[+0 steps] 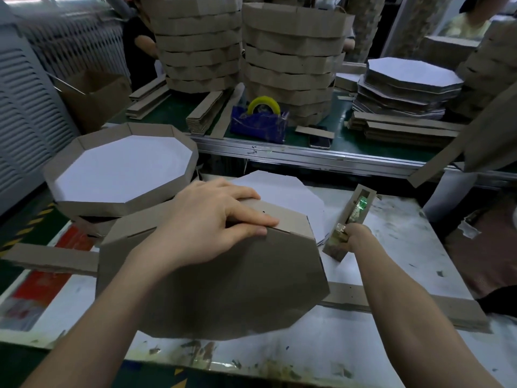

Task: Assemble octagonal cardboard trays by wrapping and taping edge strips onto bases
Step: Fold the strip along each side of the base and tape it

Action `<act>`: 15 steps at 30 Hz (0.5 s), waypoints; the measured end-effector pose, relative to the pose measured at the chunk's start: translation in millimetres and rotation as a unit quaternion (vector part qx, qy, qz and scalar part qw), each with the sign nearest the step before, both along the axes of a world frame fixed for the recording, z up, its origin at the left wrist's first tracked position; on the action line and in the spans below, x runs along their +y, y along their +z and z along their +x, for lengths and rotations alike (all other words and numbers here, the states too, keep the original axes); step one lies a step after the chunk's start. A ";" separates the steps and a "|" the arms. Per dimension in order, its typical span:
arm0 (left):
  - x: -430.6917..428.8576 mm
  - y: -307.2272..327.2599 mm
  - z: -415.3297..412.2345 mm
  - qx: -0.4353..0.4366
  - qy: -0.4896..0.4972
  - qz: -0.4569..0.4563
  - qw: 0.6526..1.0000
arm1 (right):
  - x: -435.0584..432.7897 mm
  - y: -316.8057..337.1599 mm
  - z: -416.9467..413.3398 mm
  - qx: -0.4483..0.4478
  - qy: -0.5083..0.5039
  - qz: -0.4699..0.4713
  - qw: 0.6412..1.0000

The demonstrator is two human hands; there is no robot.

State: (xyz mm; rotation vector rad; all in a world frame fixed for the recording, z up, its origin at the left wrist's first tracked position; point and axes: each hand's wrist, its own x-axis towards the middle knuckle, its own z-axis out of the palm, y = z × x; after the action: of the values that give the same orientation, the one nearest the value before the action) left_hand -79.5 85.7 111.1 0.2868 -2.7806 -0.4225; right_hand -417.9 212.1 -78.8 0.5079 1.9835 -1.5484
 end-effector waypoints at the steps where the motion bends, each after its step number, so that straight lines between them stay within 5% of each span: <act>1: 0.0 -0.3 -0.5 0.003 0.001 0.000 1.000 | -1.7 2.0 -0.3 0.002 0.005 -0.005 1.000; 11: -3.7 -1.6 -4.2 0.011 0.031 0.006 0.999 | -15.5 0.2 35.3 0.062 -0.231 -0.152 0.959; 15: -5.1 -1.7 -2.9 0.009 0.036 0.004 0.999 | -6.5 -23.1 59.4 0.127 -0.202 -0.161 0.958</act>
State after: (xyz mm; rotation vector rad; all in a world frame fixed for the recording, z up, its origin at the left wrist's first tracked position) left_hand -82.5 80.6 109.4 0.3816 -2.7424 -0.4162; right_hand -358.5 205.6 -101.9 0.6300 1.8249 -2.2430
